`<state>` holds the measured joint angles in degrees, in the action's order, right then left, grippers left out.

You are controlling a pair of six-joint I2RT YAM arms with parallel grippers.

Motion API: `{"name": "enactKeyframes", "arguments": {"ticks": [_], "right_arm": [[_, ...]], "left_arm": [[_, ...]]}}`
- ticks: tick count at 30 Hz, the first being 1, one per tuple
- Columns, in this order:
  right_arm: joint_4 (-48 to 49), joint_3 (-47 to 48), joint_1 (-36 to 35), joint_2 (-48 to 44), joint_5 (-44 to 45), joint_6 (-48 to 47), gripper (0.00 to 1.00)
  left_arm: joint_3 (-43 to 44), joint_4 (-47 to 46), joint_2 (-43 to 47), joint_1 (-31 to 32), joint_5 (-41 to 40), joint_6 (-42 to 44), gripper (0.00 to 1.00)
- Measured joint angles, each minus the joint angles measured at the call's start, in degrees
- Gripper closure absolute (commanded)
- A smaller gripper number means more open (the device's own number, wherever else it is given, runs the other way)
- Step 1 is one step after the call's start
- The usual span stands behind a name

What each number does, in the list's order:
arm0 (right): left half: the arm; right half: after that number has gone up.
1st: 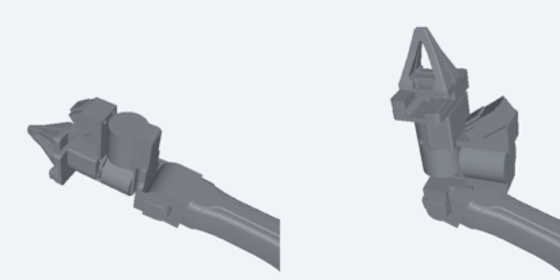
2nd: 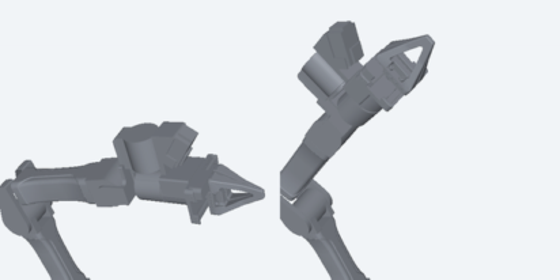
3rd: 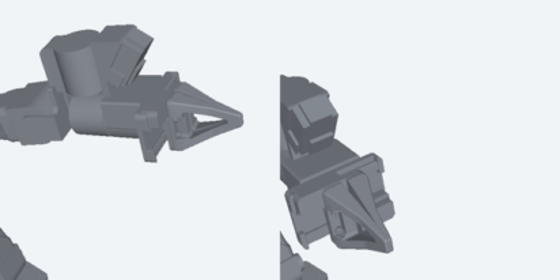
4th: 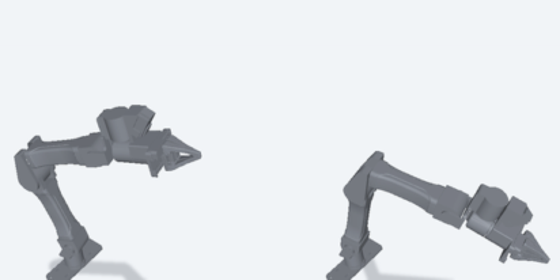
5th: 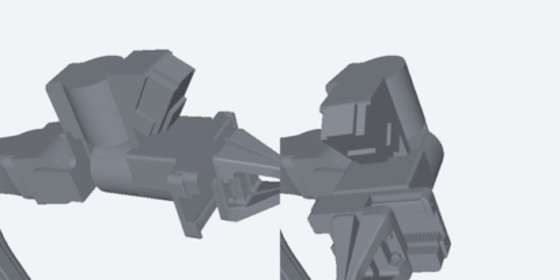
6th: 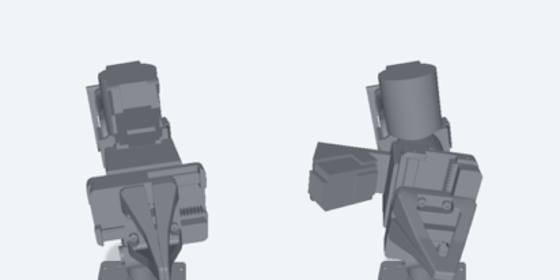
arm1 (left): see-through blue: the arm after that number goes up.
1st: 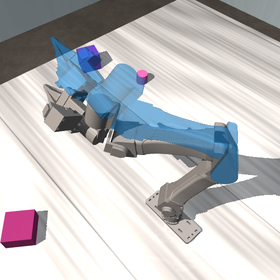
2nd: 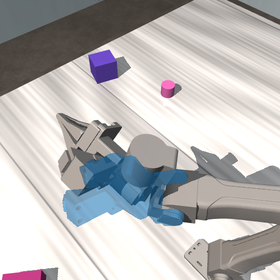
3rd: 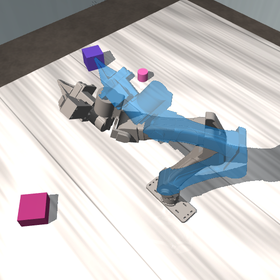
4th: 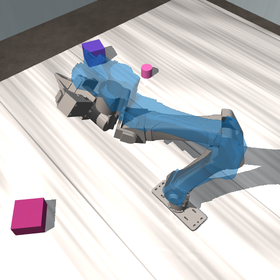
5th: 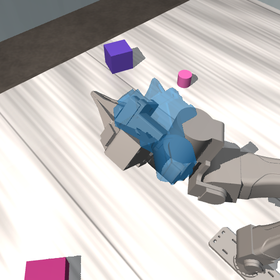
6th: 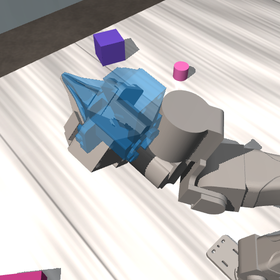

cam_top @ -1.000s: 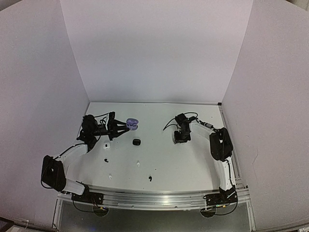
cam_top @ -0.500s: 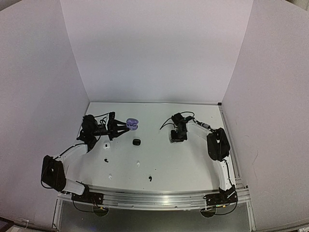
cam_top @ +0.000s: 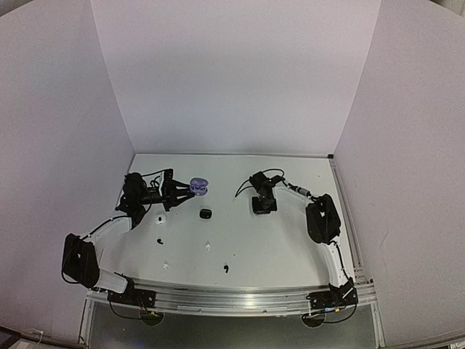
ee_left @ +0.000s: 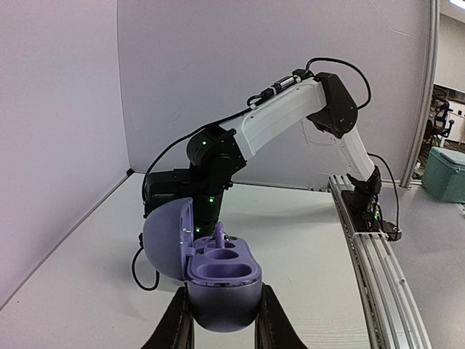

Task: Insert the wireless bluetooth earbuds into the charging case
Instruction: Pick up the left earbud from the center of the board.

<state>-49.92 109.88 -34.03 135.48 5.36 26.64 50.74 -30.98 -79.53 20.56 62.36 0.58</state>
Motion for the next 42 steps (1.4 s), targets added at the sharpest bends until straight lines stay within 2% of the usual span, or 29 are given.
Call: {"name": "enactKeyframes", "arguments": {"ticks": [4,38,39,42], "right_arm": [[0.6,-0.9,-0.6,-0.2,1.4,-0.3,1.0],[3.9,-4.1,-0.8,-4.7,5.7,-10.0,1.0],[4.0,-4.1,-0.8,-4.7,5.4,-10.1,0.99],[4.0,-4.1,-0.8,-4.7,3.8,-10.1,0.86]], "left_arm": [[0.0,0.0,0.0,0.0,-0.1,0.3,1.0],[-0.6,0.0,0.0,0.0,-1.0,0.9,1.0],[-0.6,0.0,0.0,0.0,-1.0,0.9,1.0],[-0.6,0.0,0.0,0.0,-1.0,0.9,1.0]]}}
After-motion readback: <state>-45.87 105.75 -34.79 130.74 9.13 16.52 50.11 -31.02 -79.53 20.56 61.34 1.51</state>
